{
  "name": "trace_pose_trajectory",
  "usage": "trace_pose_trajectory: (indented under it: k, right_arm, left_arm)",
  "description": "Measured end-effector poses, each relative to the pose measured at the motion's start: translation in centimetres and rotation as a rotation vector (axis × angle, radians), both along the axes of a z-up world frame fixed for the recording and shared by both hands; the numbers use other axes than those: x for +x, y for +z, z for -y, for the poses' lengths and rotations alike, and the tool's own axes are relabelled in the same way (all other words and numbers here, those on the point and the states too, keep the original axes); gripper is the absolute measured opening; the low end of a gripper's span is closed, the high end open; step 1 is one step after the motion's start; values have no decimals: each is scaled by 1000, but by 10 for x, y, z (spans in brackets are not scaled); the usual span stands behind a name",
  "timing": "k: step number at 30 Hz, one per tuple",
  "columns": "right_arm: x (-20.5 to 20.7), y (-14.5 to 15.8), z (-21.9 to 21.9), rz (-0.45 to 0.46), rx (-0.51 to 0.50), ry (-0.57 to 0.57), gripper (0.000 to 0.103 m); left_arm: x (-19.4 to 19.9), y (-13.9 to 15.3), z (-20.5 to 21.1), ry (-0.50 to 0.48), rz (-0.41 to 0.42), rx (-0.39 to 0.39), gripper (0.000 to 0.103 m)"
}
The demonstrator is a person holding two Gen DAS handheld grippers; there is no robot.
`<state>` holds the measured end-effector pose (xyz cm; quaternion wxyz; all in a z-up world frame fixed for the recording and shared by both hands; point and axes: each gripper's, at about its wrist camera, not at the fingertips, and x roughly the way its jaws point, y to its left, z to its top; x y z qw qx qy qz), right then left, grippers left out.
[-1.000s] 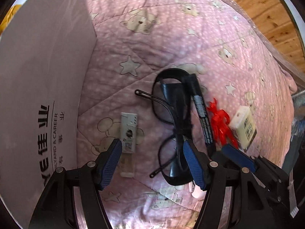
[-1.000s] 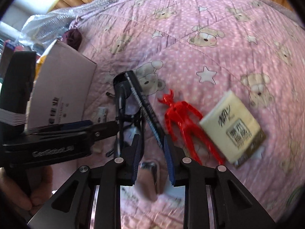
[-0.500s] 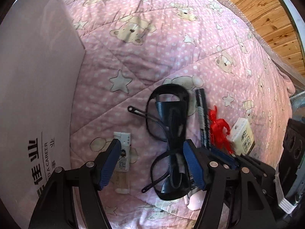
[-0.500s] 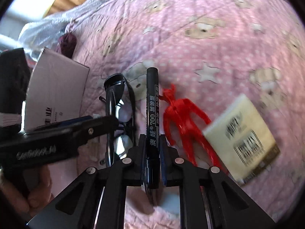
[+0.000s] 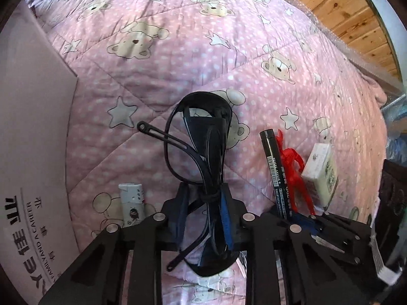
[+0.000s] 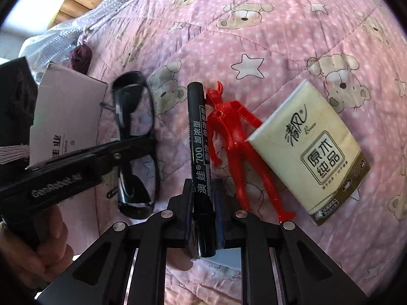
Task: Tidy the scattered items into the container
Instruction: 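Grasp the black glasses with the left tool while the right tool grasps the black marker, then lift and carry the glasses and marker over the white box with both tools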
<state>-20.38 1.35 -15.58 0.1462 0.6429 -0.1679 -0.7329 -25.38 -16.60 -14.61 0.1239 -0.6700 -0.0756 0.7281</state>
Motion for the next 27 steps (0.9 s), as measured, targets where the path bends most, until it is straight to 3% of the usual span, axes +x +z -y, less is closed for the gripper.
trace_pose_trajectory:
  k: [10, 27]
  right_arm:
    - [22, 34, 2, -57, -12, -13, 16]
    - [81, 65, -1, -82, -31, -41, 16]
  left_arm:
    - [3, 27, 29, 17, -44, 37, 25]
    - [62, 81, 38, 14, -113, 62, 25]
